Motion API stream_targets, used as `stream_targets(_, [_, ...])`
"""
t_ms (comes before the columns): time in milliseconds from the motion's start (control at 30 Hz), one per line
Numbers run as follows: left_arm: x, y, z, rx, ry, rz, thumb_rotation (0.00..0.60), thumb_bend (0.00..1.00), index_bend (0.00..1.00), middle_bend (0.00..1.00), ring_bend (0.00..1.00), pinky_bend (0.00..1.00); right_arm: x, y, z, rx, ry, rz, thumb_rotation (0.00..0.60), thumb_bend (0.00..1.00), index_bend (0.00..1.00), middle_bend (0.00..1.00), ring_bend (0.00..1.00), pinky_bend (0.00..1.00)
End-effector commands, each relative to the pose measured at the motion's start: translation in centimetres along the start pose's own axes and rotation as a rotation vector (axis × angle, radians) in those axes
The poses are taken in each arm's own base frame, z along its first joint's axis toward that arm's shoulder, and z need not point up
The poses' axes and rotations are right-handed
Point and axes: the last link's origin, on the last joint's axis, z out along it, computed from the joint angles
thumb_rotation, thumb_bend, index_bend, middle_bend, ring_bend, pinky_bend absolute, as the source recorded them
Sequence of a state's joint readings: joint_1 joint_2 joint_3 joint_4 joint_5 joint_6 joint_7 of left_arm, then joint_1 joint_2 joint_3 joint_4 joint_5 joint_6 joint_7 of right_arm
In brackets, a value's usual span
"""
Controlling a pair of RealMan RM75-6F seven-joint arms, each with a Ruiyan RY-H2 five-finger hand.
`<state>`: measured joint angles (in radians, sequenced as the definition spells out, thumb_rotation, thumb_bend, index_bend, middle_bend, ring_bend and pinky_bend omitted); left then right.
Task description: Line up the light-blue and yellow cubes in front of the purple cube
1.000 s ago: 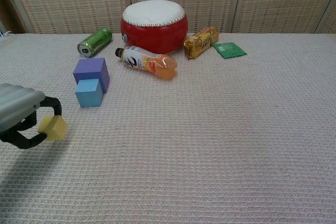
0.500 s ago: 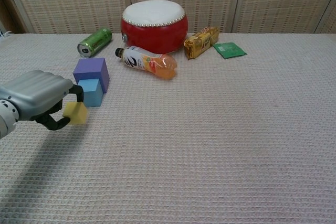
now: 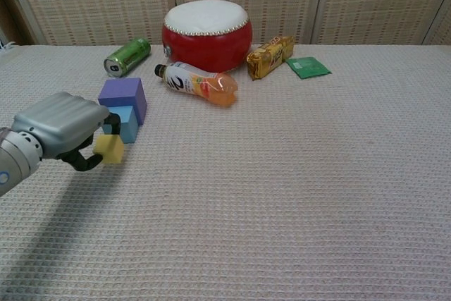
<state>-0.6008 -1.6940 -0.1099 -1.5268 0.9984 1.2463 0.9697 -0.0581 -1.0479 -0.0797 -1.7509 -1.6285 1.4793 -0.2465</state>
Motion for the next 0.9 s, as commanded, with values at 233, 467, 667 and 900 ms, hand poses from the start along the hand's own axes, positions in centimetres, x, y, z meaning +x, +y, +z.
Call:
stream_targets(233, [-0.34,0.32,0.82,0.000,0.004,0.023,0.600,0.39,0.49,1.00,1.00,1.00,0.01,0.06,0.04,-0.002,-0.002,0.000,0.461,0.03,0.00,0.00,0.00,0.00])
stream_targets(467, [-0.49,0.33,1.16,0.002,0.000,0.026,0.600,0.39,0.49,1.00,1.00,1.00,0.09,0.14,0.00,-0.005,-0.001,0.002,0.462,0.03,0.00,0.00,0.00,0.00])
stream_targets(667, [-0.57,0.39,1.28,0.003,0.001,0.032,0.600,0.39,0.42,1.00,1.00,1.00,0.15,0.13,-0.05,-0.004,-0.002,0.004,0.462,0.03,0.00,0.00,0.00,0.00])
stream_targets(900, [-0.63,0.32,1.18,0.007,-0.001,0.039,0.600,0.39,0.39,1.00,1.00,1.00,0.18,0.12,-0.09,-0.005,-0.003,0.004,0.462,0.03,0.00,0.00,0.00,0.00])
